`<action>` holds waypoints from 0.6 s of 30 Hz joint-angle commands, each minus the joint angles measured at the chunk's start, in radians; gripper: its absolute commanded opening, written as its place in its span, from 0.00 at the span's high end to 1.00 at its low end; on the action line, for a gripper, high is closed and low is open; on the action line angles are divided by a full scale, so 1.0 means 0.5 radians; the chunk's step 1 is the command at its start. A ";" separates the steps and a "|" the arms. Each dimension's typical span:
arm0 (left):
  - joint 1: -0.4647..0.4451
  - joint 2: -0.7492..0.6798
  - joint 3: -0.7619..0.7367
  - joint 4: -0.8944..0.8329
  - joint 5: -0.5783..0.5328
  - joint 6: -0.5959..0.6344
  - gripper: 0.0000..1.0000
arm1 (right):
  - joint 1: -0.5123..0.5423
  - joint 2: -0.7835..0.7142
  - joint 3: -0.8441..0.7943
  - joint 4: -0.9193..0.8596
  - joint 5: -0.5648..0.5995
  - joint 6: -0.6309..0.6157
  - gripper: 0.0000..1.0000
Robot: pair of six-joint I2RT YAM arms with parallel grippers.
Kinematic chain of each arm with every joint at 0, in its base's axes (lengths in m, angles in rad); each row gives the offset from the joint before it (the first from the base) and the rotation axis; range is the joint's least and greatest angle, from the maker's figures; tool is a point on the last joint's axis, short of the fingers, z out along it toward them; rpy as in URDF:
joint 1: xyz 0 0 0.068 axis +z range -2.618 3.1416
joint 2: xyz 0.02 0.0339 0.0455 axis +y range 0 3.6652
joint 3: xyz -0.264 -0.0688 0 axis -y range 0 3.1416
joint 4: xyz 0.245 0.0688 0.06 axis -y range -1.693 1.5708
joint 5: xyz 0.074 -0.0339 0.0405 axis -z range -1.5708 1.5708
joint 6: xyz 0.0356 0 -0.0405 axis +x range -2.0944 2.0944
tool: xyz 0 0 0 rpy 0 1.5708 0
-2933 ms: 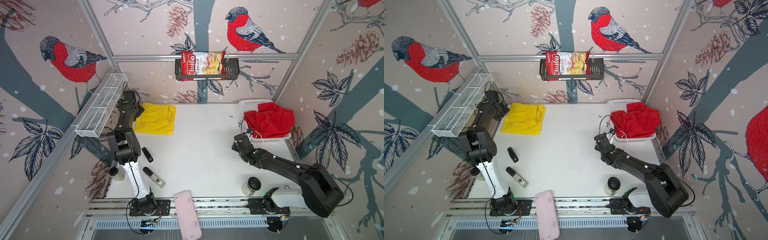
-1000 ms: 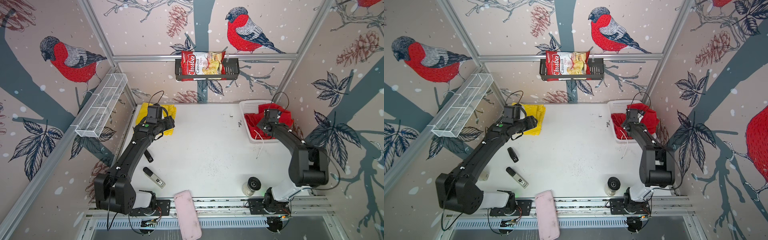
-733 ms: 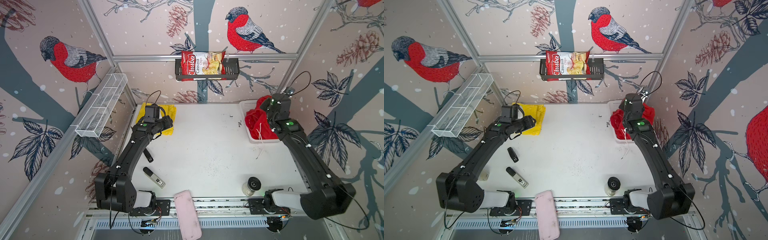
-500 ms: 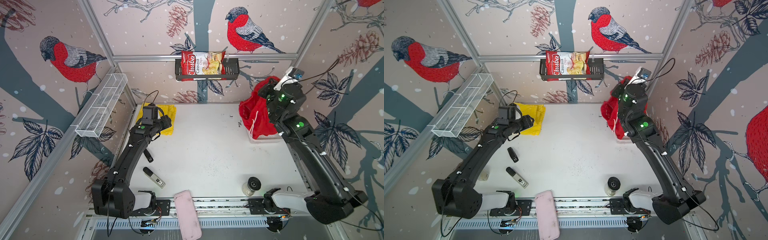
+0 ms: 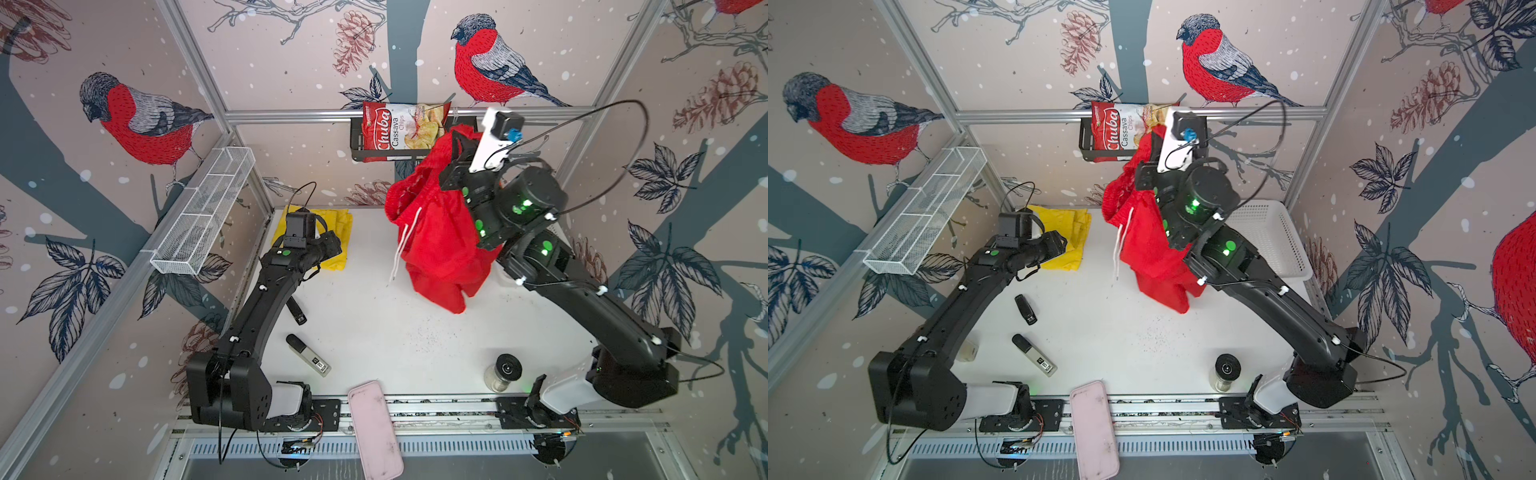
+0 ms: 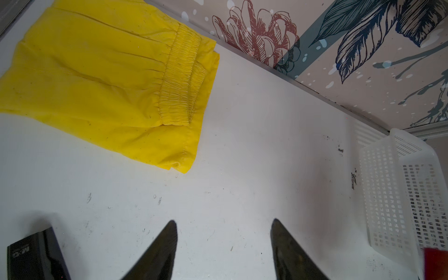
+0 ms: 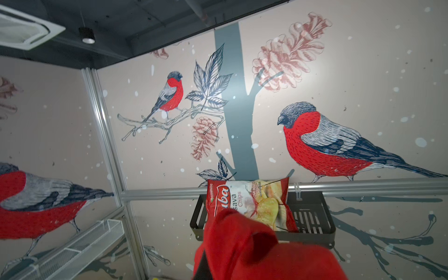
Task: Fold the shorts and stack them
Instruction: 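Lift the red shorts out of the basket with the right gripper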
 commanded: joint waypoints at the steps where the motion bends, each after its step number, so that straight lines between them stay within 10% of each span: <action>1: 0.007 -0.028 -0.016 0.071 0.003 -0.004 0.39 | 0.019 0.006 0.038 0.095 0.156 -0.121 0.96; 12: 0.007 -0.025 -0.042 0.104 0.072 -0.035 0.36 | -0.035 -0.238 -0.040 -0.054 -0.003 0.140 1.00; 18: 0.007 -0.063 -0.053 0.116 0.068 -0.041 0.35 | -0.062 -0.061 0.226 -0.461 -0.604 0.414 1.00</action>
